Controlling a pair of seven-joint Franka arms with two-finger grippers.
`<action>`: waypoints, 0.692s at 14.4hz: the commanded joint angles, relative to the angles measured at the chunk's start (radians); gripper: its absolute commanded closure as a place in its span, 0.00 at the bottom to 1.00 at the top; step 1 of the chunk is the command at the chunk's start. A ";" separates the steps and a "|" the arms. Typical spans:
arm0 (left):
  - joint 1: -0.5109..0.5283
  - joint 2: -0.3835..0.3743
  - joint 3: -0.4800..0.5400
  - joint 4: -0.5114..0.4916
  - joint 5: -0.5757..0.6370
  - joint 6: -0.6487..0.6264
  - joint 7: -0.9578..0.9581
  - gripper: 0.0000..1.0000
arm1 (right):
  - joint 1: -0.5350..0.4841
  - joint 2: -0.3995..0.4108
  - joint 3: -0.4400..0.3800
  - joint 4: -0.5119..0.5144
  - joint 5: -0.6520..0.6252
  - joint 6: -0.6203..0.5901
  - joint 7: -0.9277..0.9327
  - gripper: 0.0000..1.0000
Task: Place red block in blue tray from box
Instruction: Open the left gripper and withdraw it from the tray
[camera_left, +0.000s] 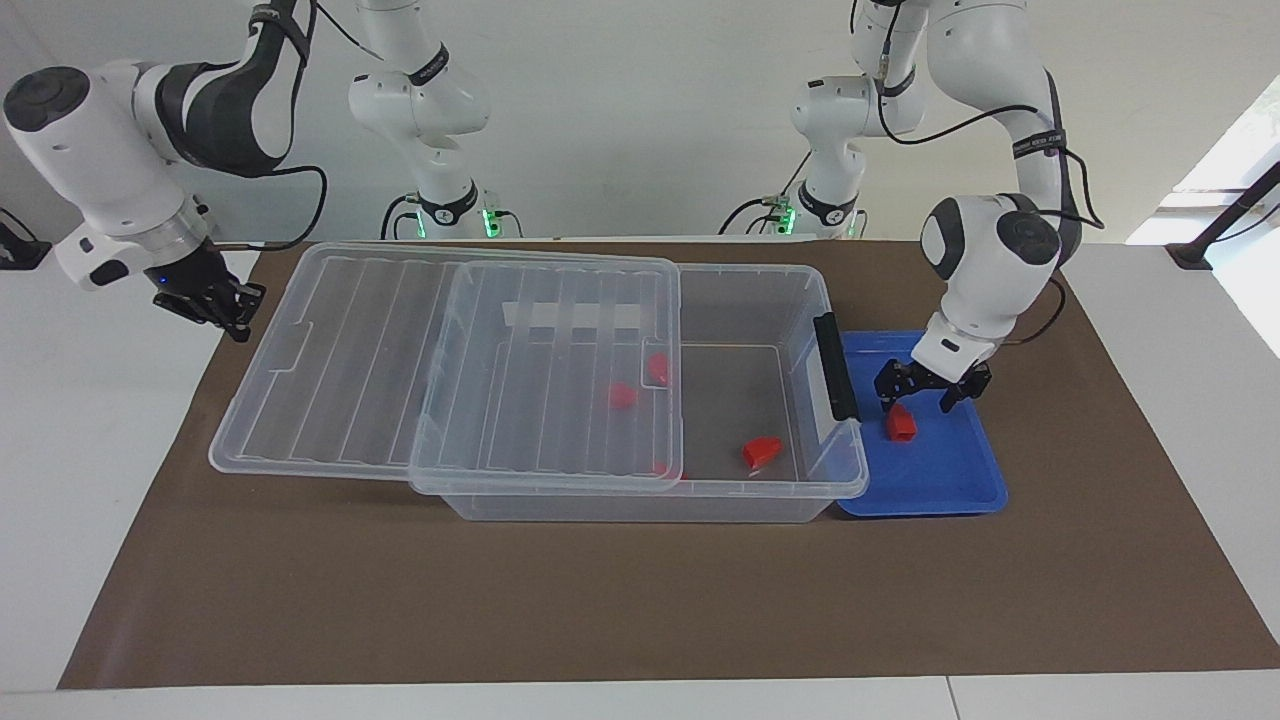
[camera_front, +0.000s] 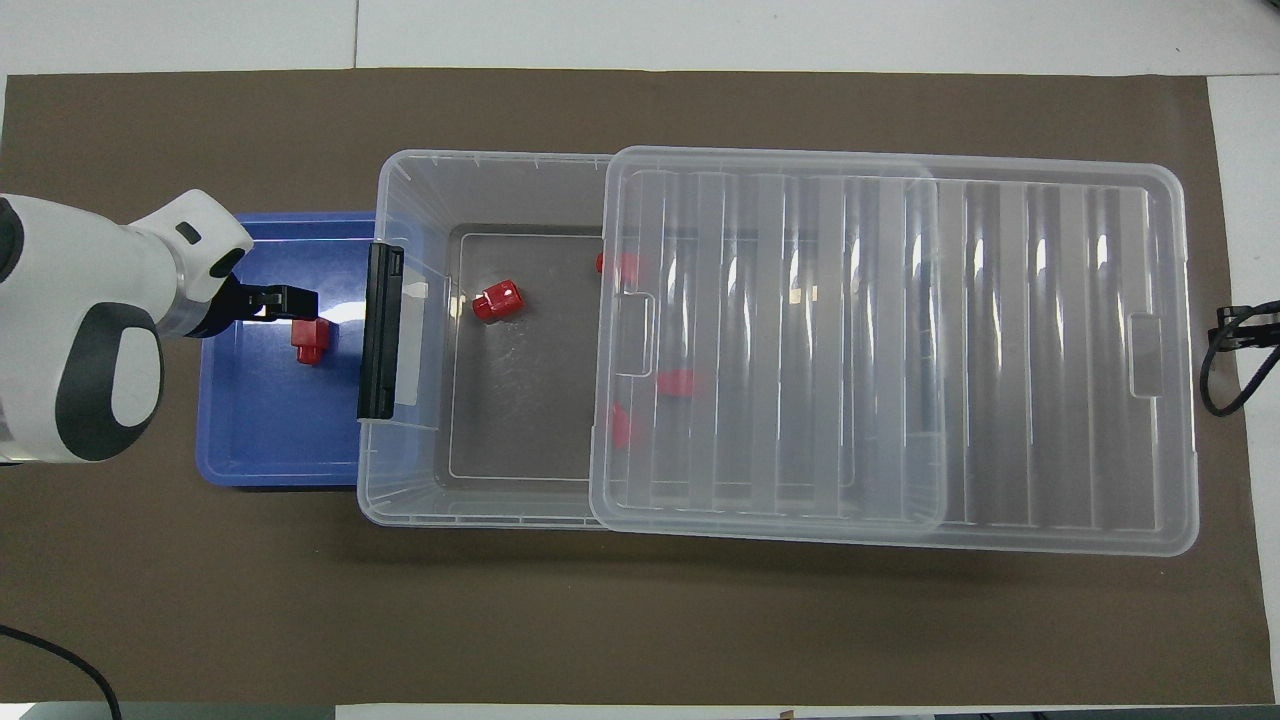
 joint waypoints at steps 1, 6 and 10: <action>-0.007 -0.028 -0.001 0.125 0.014 -0.173 -0.044 0.00 | 0.001 -0.030 -0.004 -0.075 -0.019 0.063 -0.021 1.00; -0.001 -0.016 -0.002 0.408 0.012 -0.458 -0.041 0.00 | 0.015 -0.032 -0.003 -0.109 -0.019 0.098 0.001 1.00; 0.005 -0.033 0.001 0.476 0.004 -0.563 -0.041 0.00 | 0.044 -0.032 0.003 -0.110 -0.016 0.097 0.048 1.00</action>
